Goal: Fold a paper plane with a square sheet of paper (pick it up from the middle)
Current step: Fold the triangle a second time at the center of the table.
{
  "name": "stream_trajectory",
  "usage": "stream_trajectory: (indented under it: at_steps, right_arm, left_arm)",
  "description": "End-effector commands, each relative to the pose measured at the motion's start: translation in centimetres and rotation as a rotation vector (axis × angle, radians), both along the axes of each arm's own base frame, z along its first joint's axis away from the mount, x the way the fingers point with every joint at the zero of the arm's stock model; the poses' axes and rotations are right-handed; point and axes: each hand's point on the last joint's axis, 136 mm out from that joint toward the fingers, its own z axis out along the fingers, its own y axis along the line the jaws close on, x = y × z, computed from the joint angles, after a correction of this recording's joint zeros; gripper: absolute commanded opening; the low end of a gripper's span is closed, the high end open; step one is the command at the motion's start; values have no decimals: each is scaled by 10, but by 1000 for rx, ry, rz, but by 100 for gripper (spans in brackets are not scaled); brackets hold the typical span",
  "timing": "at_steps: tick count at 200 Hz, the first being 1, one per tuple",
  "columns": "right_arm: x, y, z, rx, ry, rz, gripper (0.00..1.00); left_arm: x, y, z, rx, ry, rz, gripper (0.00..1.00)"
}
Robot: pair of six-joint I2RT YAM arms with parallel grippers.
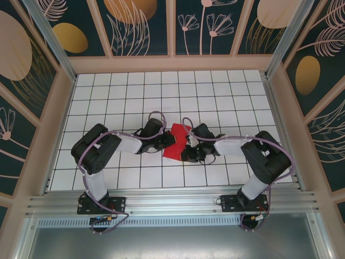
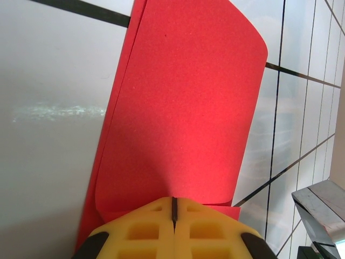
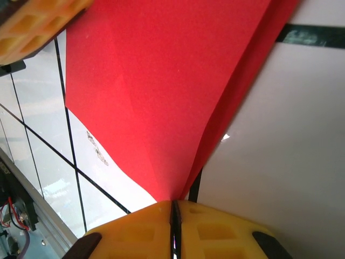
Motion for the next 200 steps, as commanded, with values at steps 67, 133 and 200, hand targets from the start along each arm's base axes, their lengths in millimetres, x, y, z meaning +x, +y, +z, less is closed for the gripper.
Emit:
stream_trajectory:
  at_steps: [67, 133, 200]
  right_arm:
    - [33, -30, 54, -80, -240, -163, 15]
    - [52, -35, 79, 52, -308, -330, 34]
    - [56, -21, 65, 69, -258, -314, 47]
  left_arm:
    - [2, 7, 43, -19, -55, 13, 19]
    - [-8, 13, 81, -37, -128, -14, 19]
    - [-25, 9, 50, -41, -49, -79, 2]
